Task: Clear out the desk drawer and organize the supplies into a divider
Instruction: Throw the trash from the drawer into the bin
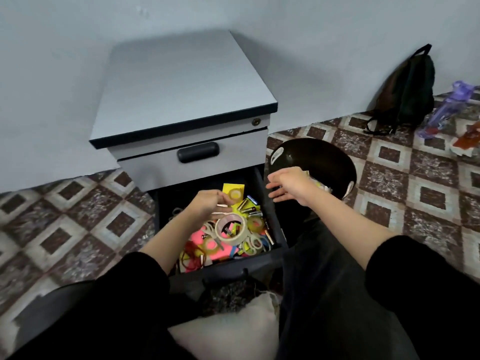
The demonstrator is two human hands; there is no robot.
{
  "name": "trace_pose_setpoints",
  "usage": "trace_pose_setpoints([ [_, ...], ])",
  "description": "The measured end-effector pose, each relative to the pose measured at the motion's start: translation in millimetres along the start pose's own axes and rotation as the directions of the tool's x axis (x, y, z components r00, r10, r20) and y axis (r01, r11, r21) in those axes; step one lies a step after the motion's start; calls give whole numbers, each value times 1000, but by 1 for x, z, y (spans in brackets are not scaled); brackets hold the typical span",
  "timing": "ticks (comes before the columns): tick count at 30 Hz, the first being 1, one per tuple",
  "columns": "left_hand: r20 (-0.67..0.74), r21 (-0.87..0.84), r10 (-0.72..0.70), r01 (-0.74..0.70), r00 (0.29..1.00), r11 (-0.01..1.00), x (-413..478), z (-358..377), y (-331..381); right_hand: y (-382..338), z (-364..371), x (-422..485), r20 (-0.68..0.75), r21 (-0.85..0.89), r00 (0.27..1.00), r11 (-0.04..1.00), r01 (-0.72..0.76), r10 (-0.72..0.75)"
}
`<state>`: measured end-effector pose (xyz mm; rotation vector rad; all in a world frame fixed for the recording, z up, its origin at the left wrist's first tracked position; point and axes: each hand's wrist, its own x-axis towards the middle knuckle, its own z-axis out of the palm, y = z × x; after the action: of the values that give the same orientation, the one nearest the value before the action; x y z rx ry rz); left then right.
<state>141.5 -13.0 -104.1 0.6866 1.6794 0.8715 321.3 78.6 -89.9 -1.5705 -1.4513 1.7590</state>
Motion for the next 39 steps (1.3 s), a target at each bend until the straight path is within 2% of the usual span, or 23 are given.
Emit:
trace_pose_setpoints([
  [7, -95, -22, -71, 69, 993, 997, -27, -45, -51, 28, 58, -6, 74, -182, 997, 983, 36, -23],
  [10, -131, 12, -93, 96, 987, 995, -33, -61, -67, 45, 72, 1, 61, -370, 993, 922, 113, -97],
  [12, -145, 25, -113, 117, 983, 993, -35, -72, -76, 54, 83, 7, 90, -512, 984, 841, 177, -152],
  [14, -155, 52, -125, 135, 980, 989, -36, -84, -84, 63, 94, 14, 148, -628, 979, 751, 205, -143],
  [16, -161, 86, -133, 148, 978, 985, -34, -92, -91, 72, 101, 19, 207, -745, 973, 629, 224, -101],
  [20, -171, 117, -158, 179, 973, 977, -23, -105, -107, 88, 112, 34, 297, -914, 955, 298, 277, 24],
  [23, -164, 113, -175, 195, 971, 974, -9, -106, -115, 98, 116, 44, 256, -955, 961, 184, 233, 109],
  [27, -163, 171, -190, 217, 968, 961, 17, -101, -119, 107, 115, 53, 234, -962, 961, 181, 206, 150],
  [31, -182, 306, -125, 176, 975, 936, 48, -94, -116, 110, 116, 58, 233, -942, 970, 264, 207, 70],
  [33, -179, 420, -76, 146, 981, 896, 63, -90, -111, 107, 115, 60, 237, -927, 970, 310, 212, 48],
  [36, -152, 501, -46, 117, 987, 858, 83, -82, -110, 100, 108, 63, 243, -900, 967, 388, 197, 73],
  [39, -125, 654, -21, 98, 992, 750, 96, -75, -113, 94, 100, 64, 259, -876, 960, 444, 187, 107],
])
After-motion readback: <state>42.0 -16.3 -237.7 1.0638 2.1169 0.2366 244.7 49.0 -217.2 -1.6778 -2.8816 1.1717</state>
